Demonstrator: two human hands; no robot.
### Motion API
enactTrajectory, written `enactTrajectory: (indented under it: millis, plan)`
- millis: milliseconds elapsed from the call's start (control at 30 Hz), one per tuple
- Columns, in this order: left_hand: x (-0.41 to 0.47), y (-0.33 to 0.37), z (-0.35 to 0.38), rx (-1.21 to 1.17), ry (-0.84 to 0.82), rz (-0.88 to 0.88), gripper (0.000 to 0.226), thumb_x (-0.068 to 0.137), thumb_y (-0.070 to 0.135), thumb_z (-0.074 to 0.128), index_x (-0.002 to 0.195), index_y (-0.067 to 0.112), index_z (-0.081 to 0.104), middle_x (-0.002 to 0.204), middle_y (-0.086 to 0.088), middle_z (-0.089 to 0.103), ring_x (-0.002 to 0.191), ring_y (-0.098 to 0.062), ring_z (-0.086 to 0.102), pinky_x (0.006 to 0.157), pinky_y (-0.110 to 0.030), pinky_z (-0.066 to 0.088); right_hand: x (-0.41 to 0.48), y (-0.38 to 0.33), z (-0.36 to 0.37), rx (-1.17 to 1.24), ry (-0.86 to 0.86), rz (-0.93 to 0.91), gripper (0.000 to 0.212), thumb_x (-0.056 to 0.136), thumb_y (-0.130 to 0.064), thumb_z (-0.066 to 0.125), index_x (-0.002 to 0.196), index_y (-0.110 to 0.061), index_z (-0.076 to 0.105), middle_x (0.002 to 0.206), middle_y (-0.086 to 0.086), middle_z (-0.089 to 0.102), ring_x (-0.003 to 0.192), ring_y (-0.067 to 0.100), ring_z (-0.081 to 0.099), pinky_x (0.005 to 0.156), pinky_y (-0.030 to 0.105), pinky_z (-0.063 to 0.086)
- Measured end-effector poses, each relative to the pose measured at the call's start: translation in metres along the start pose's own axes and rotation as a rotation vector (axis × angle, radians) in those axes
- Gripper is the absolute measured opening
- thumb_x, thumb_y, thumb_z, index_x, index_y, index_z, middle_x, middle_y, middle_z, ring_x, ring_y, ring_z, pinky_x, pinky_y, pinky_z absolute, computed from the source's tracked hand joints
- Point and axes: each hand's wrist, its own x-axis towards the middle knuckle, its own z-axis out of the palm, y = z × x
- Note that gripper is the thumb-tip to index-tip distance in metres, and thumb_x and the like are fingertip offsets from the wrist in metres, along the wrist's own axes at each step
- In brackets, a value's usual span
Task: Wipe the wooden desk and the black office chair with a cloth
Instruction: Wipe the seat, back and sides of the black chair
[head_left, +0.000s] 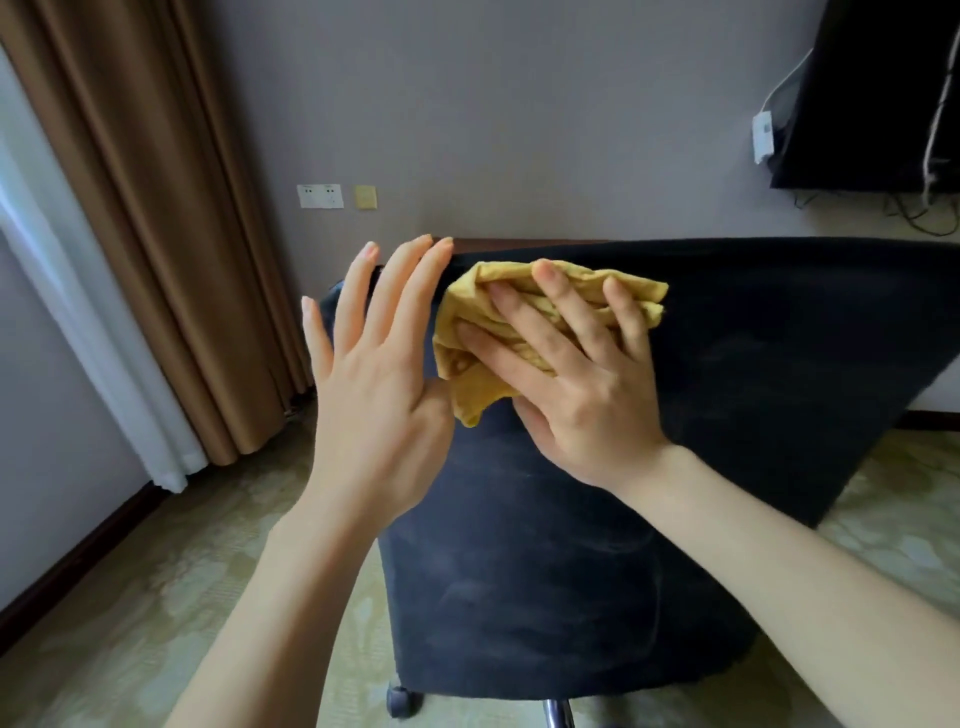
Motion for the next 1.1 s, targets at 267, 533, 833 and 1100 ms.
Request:
enactTrajectory:
  millis: [267,533,833,1100]
  plan:
    - [0.016,-0.034,-0.013,0.056,0.010,-0.132,0.081,0.062,0.009,0.034,0.141,0.030,0.032,0.150,0.013,0.028,0.144,-0.005,0.004,0.112,-0.047,-0.012,-0.015,-0.023,0.021,-0.047,-0.221,-0.199,0.035,0.091,-0.022,0.054,0.125,-0.023,0.061,0.140,-0.003,0.051,0.133,0.019,0.043,0.113,0.038,0.022]
    - [0.019,-0.015,-0.017,0.128,-0.008,-0.098,0.090,0.066,0.015,0.036,0.150,0.032,0.011,0.157,0.017,0.000,0.146,-0.013,-0.008,0.113,-0.051,-0.010,-0.105,0.011,-0.012,-0.139,-0.466,-0.393,0.037,0.090,-0.018,0.054,0.125,-0.027,0.062,0.137,-0.009,0.053,0.130,0.012,0.046,0.108,0.032,0.032]
    - [0.003,0.025,0.022,-0.010,-0.045,0.025,0.085,0.070,0.012,0.033,0.150,0.033,0.011,0.153,0.024,-0.007,0.143,-0.003,-0.016,0.111,-0.046,-0.015,-0.100,0.087,-0.070,-0.299,-0.203,-0.241,0.042,0.094,-0.004,0.056,0.130,-0.026,0.056,0.133,-0.003,0.052,0.124,0.022,0.045,0.109,0.040,0.026]
    - [0.004,0.019,0.021,0.112,0.003,0.019,0.079,0.076,0.015,0.033,0.149,0.035,0.014,0.157,0.018,0.007,0.144,-0.003,-0.006,0.112,-0.052,-0.012,-0.008,0.065,-0.047,-0.234,0.086,-0.041,0.036,0.093,-0.009,0.058,0.125,-0.026,0.062,0.133,-0.002,0.052,0.127,0.024,0.042,0.109,0.043,0.024]
